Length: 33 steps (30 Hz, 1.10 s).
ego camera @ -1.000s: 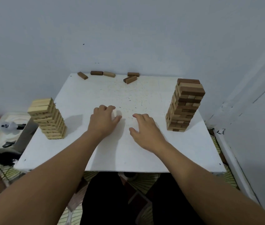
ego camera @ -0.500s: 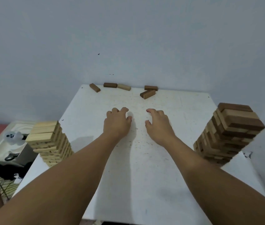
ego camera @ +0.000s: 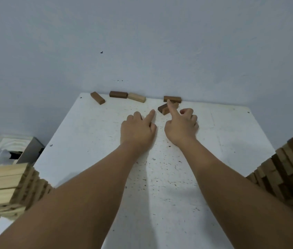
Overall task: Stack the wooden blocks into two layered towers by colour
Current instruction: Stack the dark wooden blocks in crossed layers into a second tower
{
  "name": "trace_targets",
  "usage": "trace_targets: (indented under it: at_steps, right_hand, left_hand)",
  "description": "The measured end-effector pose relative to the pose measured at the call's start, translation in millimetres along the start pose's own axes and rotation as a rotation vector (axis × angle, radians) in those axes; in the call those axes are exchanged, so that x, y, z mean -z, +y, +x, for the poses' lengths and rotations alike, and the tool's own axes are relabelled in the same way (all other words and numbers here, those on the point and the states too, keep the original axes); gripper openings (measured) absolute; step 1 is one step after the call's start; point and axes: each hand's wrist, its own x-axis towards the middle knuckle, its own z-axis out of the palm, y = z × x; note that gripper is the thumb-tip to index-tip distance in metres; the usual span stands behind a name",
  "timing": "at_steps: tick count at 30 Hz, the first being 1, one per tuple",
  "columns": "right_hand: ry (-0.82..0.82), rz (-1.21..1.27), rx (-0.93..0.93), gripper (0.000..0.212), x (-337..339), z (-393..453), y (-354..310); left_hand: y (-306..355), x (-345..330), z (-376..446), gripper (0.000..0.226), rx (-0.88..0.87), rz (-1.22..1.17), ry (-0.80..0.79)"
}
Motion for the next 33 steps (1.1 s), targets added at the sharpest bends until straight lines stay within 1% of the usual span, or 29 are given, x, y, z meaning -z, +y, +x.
trace_targets:
  at_steps: [2,5,10,15,21,23,26,28,33]
  right_hand:
    - [-0.009,-0.020,-0.001,0.073,-2.6,8.5,-3.7]
    - [-0.009,-0.048,0.009,0.062,-5.9,13.4,-10.6]
    - [0.042,-0.007,0.113,0.052,-9.6,6.0,-7.9]
    - [0.055,0.117,0.159,0.048,-10.9,-4.0,-4.8]
    - [0.101,0.279,0.128,0.044,-12.5,-2.4,0.6]
    - [0.098,0.262,0.125,0.041,-12.4,0.6,0.3]
    - [0.058,0.149,0.117,0.037,-12.7,2.6,-2.2]
    - [0.048,0.113,0.099,0.035,-12.4,5.1,-3.2]
    - [0.080,0.134,0.035,0.033,-10.8,13.2,-2.7]
  left_hand:
    - [-1.2,-3.7,-0.2,0.058,-0.007,-0.025,0.034]
    - [-1.3,-2.1,0.0,0.061,0.011,-0.087,0.057]
    - [-0.1,0.9,-0.3,0.062,0.025,-0.143,0.048]
    - [-0.2,-5.6,2.8,0.057,-0.046,-0.229,0.087]
    - [1.4,-1.3,-0.1,0.058,-0.022,-0.359,0.121]
    - [2.8,0.3,-1.1,0.055,-0.018,-0.399,0.132]
    - [2.5,-1.6,-1.5,0.048,0.004,-0.449,0.152]
    - [0.5,-4.6,-1.3,0.049,-0.009,-0.452,0.169]
    - [-2.4,-7.8,2.2,0.049,-0.043,-0.412,0.197]
